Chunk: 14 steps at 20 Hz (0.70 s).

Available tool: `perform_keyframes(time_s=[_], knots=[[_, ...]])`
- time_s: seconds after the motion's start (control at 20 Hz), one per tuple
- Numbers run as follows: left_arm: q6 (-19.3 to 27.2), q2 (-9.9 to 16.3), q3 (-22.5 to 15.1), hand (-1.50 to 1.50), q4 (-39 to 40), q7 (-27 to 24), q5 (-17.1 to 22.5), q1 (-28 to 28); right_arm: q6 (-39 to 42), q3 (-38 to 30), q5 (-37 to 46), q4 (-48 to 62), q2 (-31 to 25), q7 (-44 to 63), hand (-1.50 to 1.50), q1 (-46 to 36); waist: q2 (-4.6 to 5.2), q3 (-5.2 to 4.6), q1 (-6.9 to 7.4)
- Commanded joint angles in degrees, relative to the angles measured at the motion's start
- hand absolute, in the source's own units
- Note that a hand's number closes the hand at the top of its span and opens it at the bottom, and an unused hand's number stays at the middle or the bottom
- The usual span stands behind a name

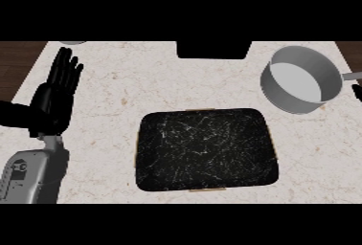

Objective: Pick the lemon from the tray and place it in the pot

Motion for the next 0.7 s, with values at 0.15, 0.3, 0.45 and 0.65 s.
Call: perform_keyframes(time_s=[0.15, 0.3, 0.45, 0.65], knots=[[-1.61, -0.5, 0.25, 0.0, 0.4, -2.76, 0.89, 2.23, -6.63, -0.1, 3.72, 22.83, -3.55, -7.57, 1.5, -12.41, 0.47, 0.04, 1.33], [-0.31, -1.38, -1.7, 0.0, -0.93, -0.15, -0.63, 1.36, -10.33, -0.57, 4.63, 29.21, -3.7, -11.3, 1.5, -13.0, 0.58, 0.1, 1.34], [-1.42, -0.72, -0.47, 0.0, 0.48, -0.66, 0.8, -0.47, -8.91, 2.57, 8.66, 32.36, -5.35, -9.11, 1.5, -14.34, 0.93, 0.1, 1.8], [-0.09, -0.94, -1.35, 0.0, -0.79, 0.26, -0.72, -1.04, -0.58, 0.91, 6.03, 38.45, -2.74, -6.2, -1.5, -14.64, 1.03, 0.19, 2.05]])
